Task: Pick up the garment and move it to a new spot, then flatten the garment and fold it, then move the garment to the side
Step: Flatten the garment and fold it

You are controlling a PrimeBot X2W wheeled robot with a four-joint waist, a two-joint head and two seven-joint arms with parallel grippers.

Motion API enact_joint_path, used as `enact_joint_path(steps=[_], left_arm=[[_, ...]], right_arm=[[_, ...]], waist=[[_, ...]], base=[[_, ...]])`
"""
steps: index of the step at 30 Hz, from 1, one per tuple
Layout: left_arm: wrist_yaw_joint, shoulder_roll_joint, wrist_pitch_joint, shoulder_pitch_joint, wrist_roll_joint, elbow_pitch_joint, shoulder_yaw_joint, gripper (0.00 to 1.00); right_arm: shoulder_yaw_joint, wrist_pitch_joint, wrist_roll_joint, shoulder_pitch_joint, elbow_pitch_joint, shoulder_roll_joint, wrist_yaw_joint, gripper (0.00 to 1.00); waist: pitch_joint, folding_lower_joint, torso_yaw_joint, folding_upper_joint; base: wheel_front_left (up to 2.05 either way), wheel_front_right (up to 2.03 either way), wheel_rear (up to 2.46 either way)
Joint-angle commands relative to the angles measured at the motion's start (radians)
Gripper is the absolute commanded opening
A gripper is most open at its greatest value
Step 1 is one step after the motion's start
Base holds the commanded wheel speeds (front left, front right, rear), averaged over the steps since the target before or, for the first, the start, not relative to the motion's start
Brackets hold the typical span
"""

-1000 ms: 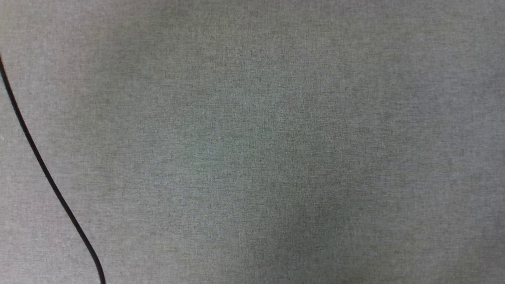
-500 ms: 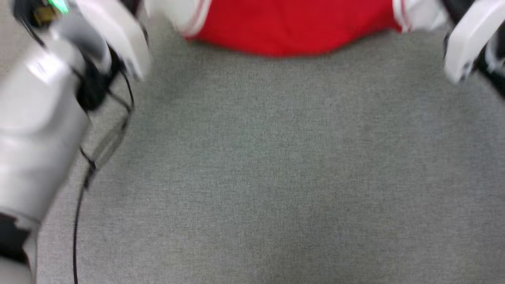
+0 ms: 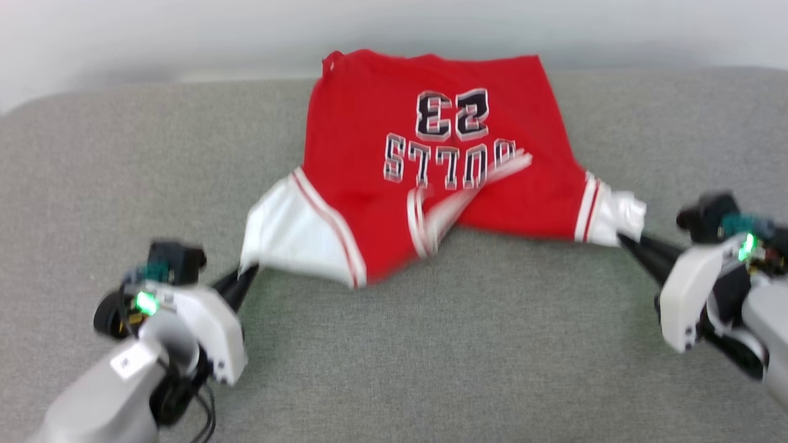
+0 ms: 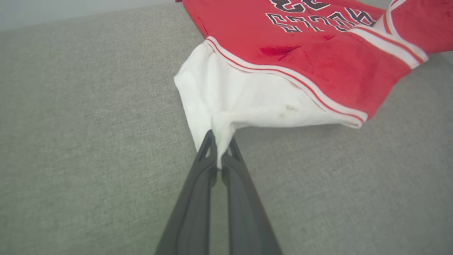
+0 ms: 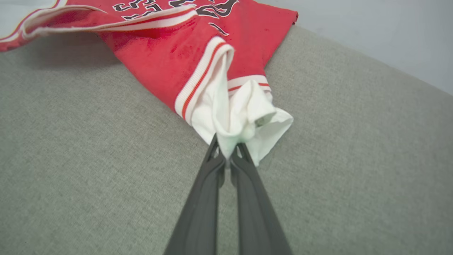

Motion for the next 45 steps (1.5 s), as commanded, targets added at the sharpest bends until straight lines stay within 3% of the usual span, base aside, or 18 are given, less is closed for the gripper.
enact_joint_path(steps=[1, 8, 17, 24, 25, 26, 31, 37, 41, 45], left_arm=[[0.011, 0.015, -0.003, 0.036, -0.002, -0.007, -0.004, 0.00], [0.069, 0.073, -0.018, 0.256, -0.075, -0.072, -0.003, 0.00], [0.156, 0.160, -0.031, 0.459, -0.130, -0.207, -0.002, 0.00], [0.210, 0.196, -0.043, 0.530, -0.147, -0.303, 0.007, 0.00], [0.215, 0.196, -0.046, 0.534, -0.145, -0.313, 0.007, 0.00], [0.221, 0.193, -0.052, 0.536, -0.144, -0.322, 0.009, 0.00], [0.243, 0.181, -0.073, 0.516, -0.124, -0.364, 0.015, 0.00], [0.268, 0.173, -0.090, 0.478, -0.093, -0.425, 0.025, 0.00], [0.280, 0.168, -0.096, 0.433, -0.053, -0.461, 0.028, 0.00], [0.287, 0.148, -0.104, 0.381, -0.018, -0.497, 0.030, 0.00]], right_arm=[[0.001, -0.009, 0.008, 0.039, -0.004, -0.008, -0.001, 0.00], [-0.011, -0.017, 0.020, 0.254, -0.054, -0.046, -0.001, 0.00], [-0.119, -0.012, 0.005, 0.537, -0.135, -0.107, -0.001, 0.00], [-0.233, 0.032, -0.015, 0.706, -0.190, -0.110, -0.001, 0.00], [-0.255, 0.045, -0.022, 0.715, -0.193, -0.110, -0.001, 0.36], [-0.281, 0.049, -0.037, 0.718, -0.199, -0.110, -0.001, 1.00], [-0.411, 0.091, -0.105, 0.702, -0.280, -0.123, -0.001, 1.00], [-0.639, 0.187, -0.170, 0.581, -0.428, -0.169, -0.001, 1.00], [-0.758, 0.308, -0.167, 0.432, -0.503, -0.172, -0.001, 1.00], [-0.792, 0.477, -0.179, 0.263, -0.529, -0.197, -0.001, 1.00]], waist=[[-0.056, 0.0003, -0.010, 0.0000], [-0.149, 0.0003, -0.013, 0.0000], [-0.215, 0.0003, -0.006, 0.0000], [-0.208, 0.0003, 0.004, 0.0000], [-0.205, 0.0003, 0.004, 0.0000], [-0.203, 0.0003, 0.005, 0.0000], [-0.185, 0.0003, 0.017, 0.0000], [-0.131, 0.0003, 0.041, 0.0000], [-0.058, 0.0003, 0.070, 0.0000], [0.036, 0.0003, 0.112, 0.0000]], base=[[0.00, 0.00, 0.00], [0.00, 0.00, 0.00], [0.00, 0.00, 0.00], [0.00, 0.00, 0.00], [0.00, 0.00, 0.00], [0.00, 0.00, 0.00], [0.00, 0.00, 0.00], [0.00, 0.00, 0.00], [0.00, 0.00, 0.00], [0.00, 0.00, 0.00]])
